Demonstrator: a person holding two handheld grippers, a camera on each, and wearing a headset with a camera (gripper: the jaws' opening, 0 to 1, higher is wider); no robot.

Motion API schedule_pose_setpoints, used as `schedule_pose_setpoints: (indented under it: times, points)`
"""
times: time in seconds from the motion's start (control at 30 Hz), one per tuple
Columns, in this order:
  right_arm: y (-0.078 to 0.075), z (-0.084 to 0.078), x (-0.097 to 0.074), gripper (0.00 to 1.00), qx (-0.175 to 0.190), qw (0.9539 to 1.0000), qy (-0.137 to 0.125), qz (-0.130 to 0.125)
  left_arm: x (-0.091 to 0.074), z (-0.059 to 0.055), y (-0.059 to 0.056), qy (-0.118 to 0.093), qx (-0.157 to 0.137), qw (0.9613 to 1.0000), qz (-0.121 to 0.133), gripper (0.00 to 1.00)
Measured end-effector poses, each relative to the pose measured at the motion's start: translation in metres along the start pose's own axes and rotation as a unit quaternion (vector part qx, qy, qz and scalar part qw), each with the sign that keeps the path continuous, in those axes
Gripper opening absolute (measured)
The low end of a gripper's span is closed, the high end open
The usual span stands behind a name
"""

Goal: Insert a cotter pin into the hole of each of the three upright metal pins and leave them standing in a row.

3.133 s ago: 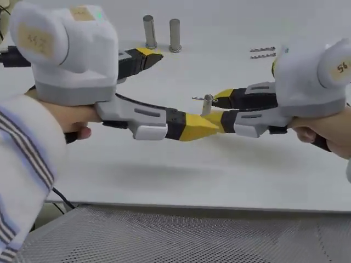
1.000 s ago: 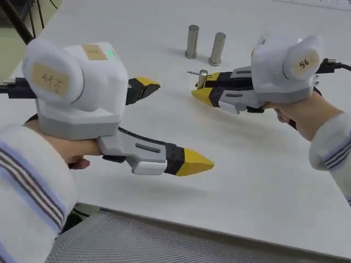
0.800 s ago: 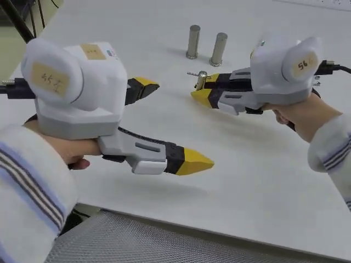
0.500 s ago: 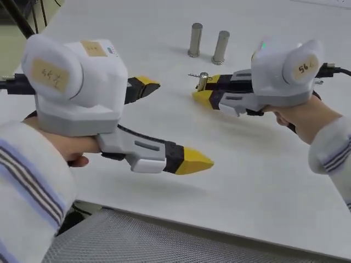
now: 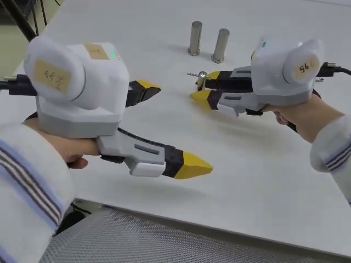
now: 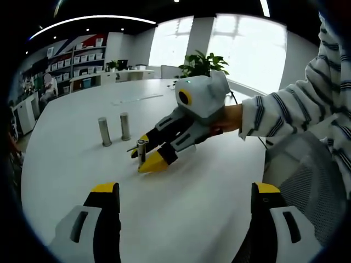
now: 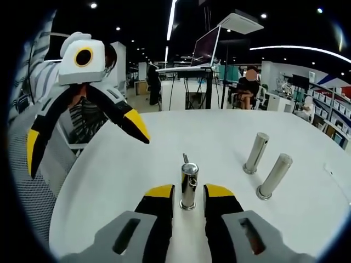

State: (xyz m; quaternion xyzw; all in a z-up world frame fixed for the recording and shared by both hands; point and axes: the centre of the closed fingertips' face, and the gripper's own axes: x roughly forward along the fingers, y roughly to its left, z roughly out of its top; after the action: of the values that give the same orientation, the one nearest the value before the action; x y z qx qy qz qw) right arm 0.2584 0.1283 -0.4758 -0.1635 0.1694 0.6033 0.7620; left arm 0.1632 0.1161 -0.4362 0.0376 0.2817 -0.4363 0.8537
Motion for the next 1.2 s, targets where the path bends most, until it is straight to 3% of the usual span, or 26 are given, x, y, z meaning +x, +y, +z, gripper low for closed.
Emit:
schedule_pose_setpoints:
  times: [0.13,0.33,0.5,0.63,0.77,0.9,1.2]
  points:
    - [0.003,0.005,-0.005,0.19,-0.001,1.0,-0.001,0.002,-0.003,0.002,0.002,-0.002,0.001,1.0,0.005,0.99]
    - [0.015,0.031,-0.04,0.31,0.003,0.9996,-0.023,-0.013,-0.008,0.009,0.003,-0.013,0.0,0.9999,0.011,0.99]
    - [0.02,0.042,-0.073,0.39,0.027,0.9985,-0.038,-0.029,-0.011,0.014,0.005,-0.02,-0.005,0.9996,0.018,0.99]
    - [0.026,0.04,-0.099,0.45,0.058,0.9966,-0.04,-0.043,-0.015,0.027,0.005,-0.05,-0.019,0.9983,0.022,0.96]
    - [0.031,0.034,-0.121,0.5,0.087,0.9937,-0.033,-0.063,-0.016,0.031,0.003,-0.049,-0.012,0.9984,0.023,0.95]
    - [0.032,0.028,-0.14,0.56,0.111,0.9888,-0.032,-0.094,-0.018,0.035,0.002,-0.048,-0.006,0.9985,0.025,0.94]
    - [0.031,0.012,-0.172,0.78,0.177,0.9701,-0.034,-0.163,-0.02,0.05,0.003,-0.075,-0.018,0.9967,0.026,0.93]
